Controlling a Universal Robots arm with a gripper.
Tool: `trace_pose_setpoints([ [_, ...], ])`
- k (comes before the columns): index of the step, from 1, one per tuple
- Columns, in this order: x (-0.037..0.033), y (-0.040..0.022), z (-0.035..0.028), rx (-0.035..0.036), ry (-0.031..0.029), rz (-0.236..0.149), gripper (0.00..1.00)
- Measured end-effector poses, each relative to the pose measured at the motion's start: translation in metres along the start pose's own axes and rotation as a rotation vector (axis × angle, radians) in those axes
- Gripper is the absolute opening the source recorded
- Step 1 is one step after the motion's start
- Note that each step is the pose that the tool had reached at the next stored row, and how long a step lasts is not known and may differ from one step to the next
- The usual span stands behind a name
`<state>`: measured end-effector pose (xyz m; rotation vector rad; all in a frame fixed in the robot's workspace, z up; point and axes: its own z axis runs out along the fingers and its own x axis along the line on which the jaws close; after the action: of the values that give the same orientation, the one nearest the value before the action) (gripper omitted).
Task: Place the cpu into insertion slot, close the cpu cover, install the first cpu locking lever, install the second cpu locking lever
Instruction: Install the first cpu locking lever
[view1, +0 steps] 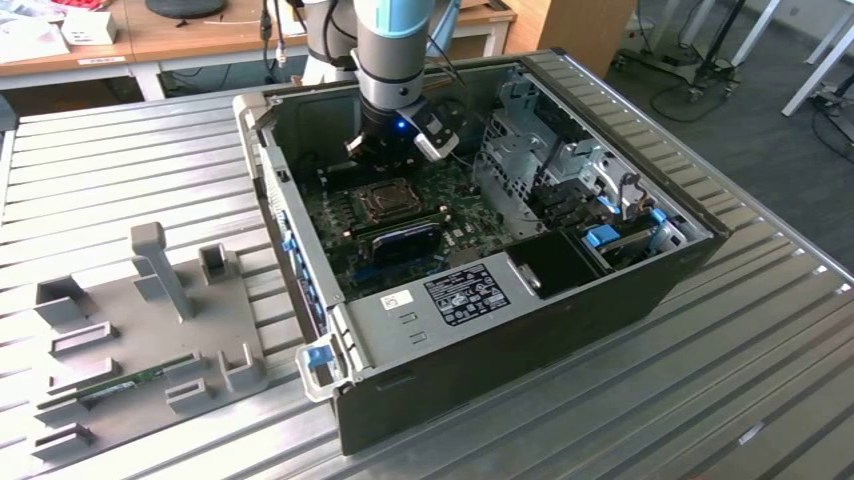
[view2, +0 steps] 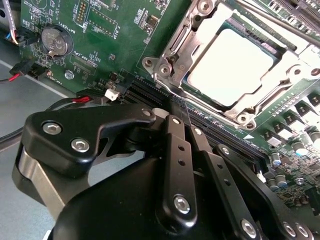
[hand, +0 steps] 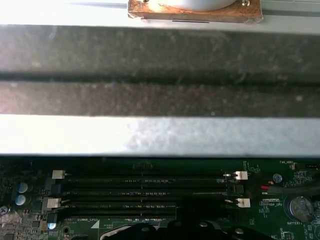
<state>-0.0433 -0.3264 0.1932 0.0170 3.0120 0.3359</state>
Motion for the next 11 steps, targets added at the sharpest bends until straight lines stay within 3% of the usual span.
trace_pose_setpoints([
  [4,0.0000,-0.0004,-0.0001,-0.0088,-0.0001,0.001,0.11],
  [11,-0.0001,-0.0018,-0.0003,-0.0097,0.0000,0.001,0.11],
])
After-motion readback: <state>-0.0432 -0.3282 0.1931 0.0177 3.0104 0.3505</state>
